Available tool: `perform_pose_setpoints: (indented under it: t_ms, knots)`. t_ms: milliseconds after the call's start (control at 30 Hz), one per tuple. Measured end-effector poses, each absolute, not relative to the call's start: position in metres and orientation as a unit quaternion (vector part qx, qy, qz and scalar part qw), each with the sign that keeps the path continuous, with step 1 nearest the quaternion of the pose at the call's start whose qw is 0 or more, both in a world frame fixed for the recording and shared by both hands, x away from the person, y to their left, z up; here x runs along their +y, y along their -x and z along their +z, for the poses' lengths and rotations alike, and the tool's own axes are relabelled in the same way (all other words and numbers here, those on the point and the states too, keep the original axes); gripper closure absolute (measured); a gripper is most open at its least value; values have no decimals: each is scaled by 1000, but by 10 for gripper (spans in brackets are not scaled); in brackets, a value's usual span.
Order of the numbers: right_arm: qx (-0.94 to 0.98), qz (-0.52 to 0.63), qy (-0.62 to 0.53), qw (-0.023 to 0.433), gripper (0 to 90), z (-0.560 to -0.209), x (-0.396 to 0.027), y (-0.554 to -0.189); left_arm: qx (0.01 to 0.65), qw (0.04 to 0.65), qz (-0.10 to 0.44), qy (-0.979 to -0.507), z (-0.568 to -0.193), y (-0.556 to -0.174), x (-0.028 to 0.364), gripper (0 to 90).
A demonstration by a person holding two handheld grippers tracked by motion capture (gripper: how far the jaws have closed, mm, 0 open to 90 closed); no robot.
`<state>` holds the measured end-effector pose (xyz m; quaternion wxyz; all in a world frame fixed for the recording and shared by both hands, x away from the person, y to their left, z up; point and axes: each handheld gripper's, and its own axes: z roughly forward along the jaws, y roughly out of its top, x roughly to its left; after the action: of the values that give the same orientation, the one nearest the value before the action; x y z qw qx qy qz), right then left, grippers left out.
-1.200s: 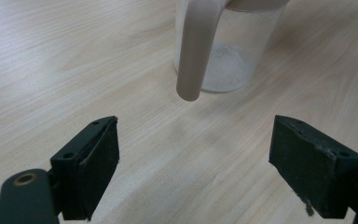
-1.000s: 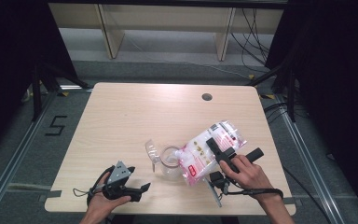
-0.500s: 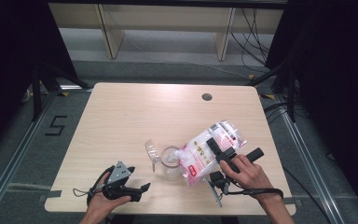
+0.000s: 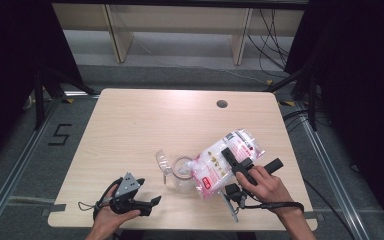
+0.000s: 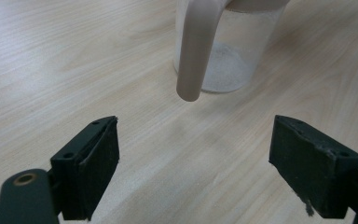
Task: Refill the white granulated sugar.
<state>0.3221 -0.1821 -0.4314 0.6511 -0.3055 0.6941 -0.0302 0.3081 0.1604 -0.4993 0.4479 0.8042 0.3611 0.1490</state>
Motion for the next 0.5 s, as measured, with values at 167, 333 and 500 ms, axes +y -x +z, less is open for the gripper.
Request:
perform_pose_setpoints:
  t_ms: [167,333,500]
  knots:
    - [695,-29,300,653,670,-431,-184,-322,360,441,147,-809,-500,-309,161,155]
    - [693,-31,308,651,670,-431,-183,-322,366,449,146,-802,-500,-308,160,156]
    - [690,-32,315,651,671,-431,-182,-322,361,448,148,-804,-499,-308,160,156]
